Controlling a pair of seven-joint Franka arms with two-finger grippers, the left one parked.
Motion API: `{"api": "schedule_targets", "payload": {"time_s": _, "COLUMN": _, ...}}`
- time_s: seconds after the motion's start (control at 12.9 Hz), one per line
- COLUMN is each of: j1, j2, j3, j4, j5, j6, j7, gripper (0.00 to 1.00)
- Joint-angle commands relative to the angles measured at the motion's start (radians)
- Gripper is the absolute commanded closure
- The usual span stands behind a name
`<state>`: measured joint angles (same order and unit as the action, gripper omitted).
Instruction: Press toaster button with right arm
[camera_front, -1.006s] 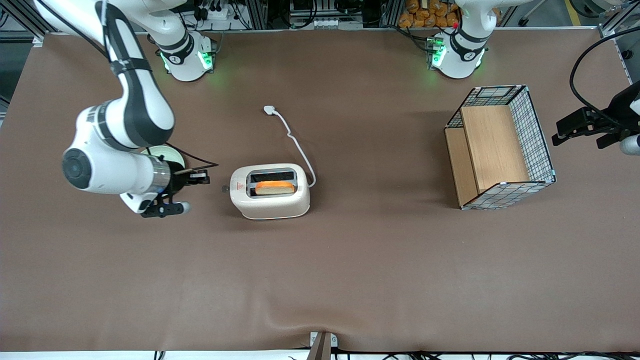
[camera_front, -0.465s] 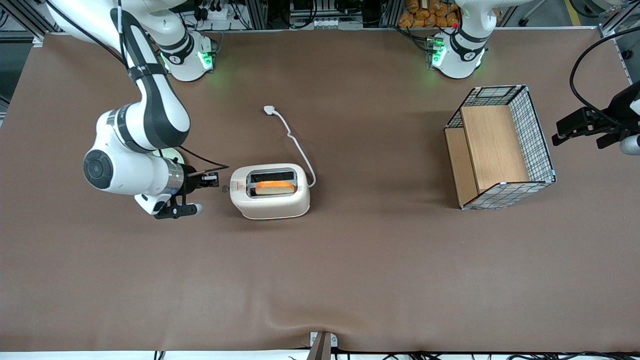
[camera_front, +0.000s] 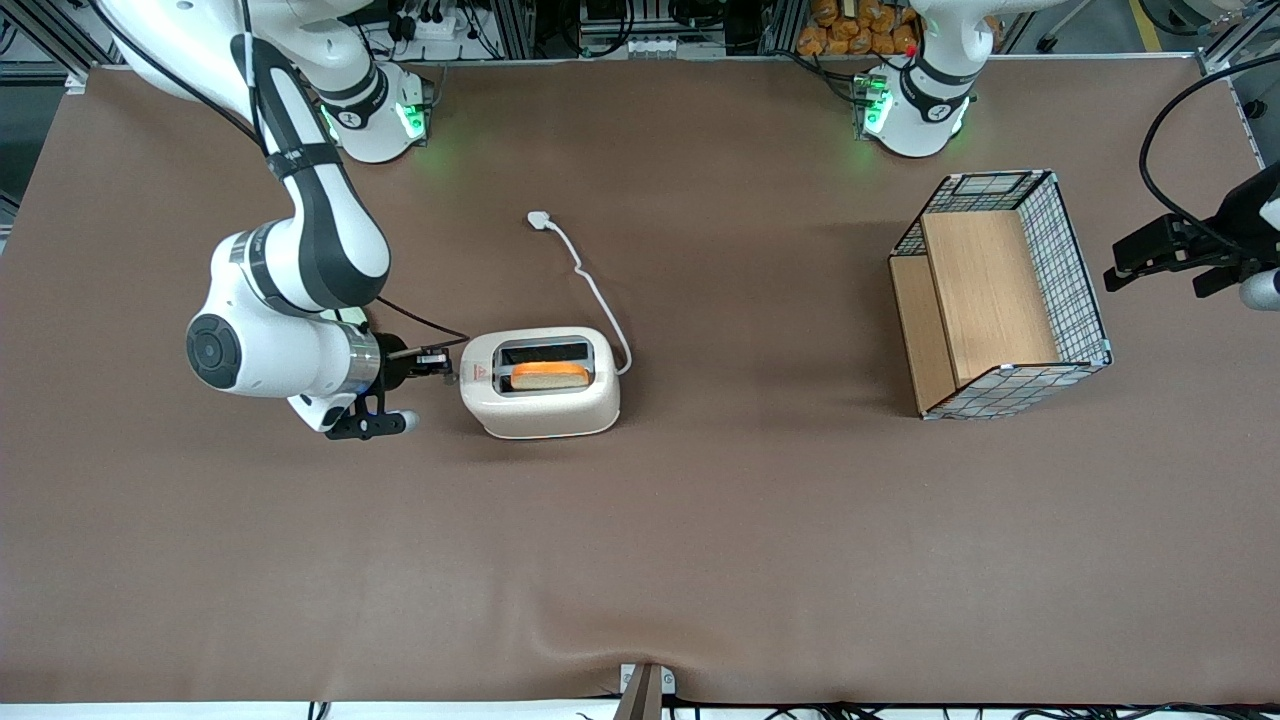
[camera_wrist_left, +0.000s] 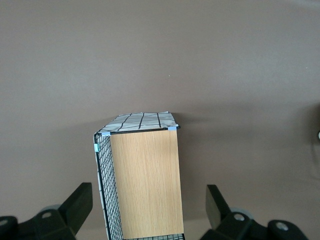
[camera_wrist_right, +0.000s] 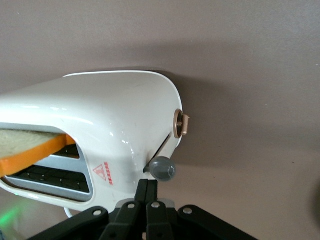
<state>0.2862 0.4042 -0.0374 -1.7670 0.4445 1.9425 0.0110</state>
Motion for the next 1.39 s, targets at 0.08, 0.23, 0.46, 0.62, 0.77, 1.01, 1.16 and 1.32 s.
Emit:
{"api": "schedule_targets", "payload": {"time_s": 0.08, "j1": -0.041, "j2": 0.022, "j3": -0.001, "j4": -0.006, "j5": 0.091, "j6": 0.004, "j7": -0.074, "gripper": 1.00}}
{"api": "schedule_targets", "payload": {"time_s": 0.23, "j1": -0.054, "j2": 0.031, "j3": -0.001, "j4": -0.011, "j5": 0.117, "j6": 0.004, "j7": -0.100, "gripper": 1.00}}
{"api": "schedule_targets", "payload": {"time_s": 0.46, "j1": -0.059, "j2": 0.050, "j3": -0.002, "j4": -0.026, "j5": 0.189, "j6": 0.010, "j7": -0.143, "gripper": 1.00}}
{"api": "schedule_targets", "payload": {"time_s": 0.62, "j1": -0.077, "j2": 0.062, "j3": -0.001, "j4": -0.026, "j5": 0.213, "j6": 0.009, "j7": -0.173, "gripper": 1.00}}
{"api": "schedule_targets", "payload": {"time_s": 0.77, "j1": -0.085, "j2": 0.070, "j3": -0.002, "j4": -0.026, "j5": 0.227, "j6": 0.006, "j7": -0.209, "gripper": 1.00}}
{"api": "schedule_targets", "payload": {"time_s": 1.01, "j1": -0.088, "j2": 0.076, "j3": -0.001, "j4": -0.028, "j5": 0.232, "j6": 0.006, "j7": -0.212, "gripper": 1.00}}
{"api": "schedule_targets", "payload": {"time_s": 1.16, "j1": -0.091, "j2": 0.081, "j3": -0.001, "j4": -0.034, "j5": 0.247, "j6": 0.007, "j7": -0.215, "gripper": 1.00}}
{"api": "schedule_targets", "payload": {"time_s": 1.32, "j1": -0.104, "j2": 0.100, "j3": -0.001, "j4": -0.046, "j5": 0.299, "j6": 0.007, "j7": -0.271, "gripper": 1.00}}
